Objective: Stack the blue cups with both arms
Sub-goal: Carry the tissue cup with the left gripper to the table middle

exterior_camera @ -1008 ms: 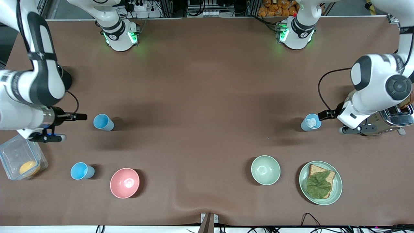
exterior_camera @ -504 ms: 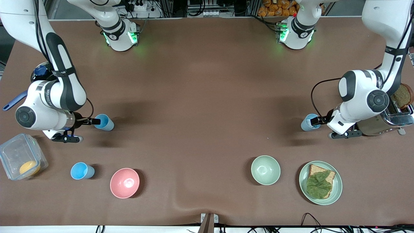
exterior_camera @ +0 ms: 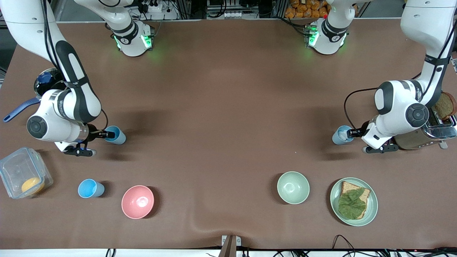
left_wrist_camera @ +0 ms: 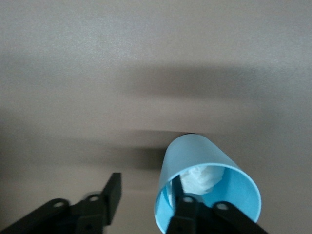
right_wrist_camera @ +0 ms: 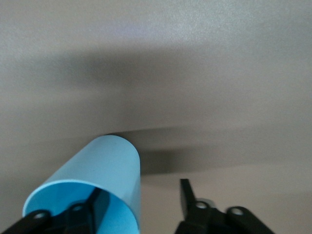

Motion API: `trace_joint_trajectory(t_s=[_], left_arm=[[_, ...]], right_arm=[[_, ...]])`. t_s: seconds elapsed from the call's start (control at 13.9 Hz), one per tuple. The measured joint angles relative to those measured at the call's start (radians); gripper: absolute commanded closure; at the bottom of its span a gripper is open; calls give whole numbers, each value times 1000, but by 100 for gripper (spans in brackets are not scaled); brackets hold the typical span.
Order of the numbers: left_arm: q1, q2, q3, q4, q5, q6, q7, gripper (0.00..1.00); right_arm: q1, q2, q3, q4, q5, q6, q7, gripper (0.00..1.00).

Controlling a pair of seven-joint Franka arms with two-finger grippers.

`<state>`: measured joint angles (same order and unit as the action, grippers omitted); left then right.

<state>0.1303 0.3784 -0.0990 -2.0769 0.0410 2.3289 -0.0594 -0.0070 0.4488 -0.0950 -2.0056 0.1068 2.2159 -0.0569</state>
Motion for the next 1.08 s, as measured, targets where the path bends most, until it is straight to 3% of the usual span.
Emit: trace_joint_trajectory(t_s=[0.29, 0.58, 0.86, 1.08], left_arm=[[-3, -8, -42, 42, -11, -18, 0, 100], [-12, -35, -145, 212, -112, -214, -43, 100], [-89, -39, -245, 315, -121, -283, -297, 100], [-257, -30, -267, 337, -122, -283, -547, 100]], right_arm=[[1, 2, 2, 0, 6, 5, 0, 100], [1, -4, 4, 23, 8, -21, -7, 100], [2, -43, 4, 157, 8, -264, -9, 100], [2, -62, 5, 282, 34, -441, -8, 100]])
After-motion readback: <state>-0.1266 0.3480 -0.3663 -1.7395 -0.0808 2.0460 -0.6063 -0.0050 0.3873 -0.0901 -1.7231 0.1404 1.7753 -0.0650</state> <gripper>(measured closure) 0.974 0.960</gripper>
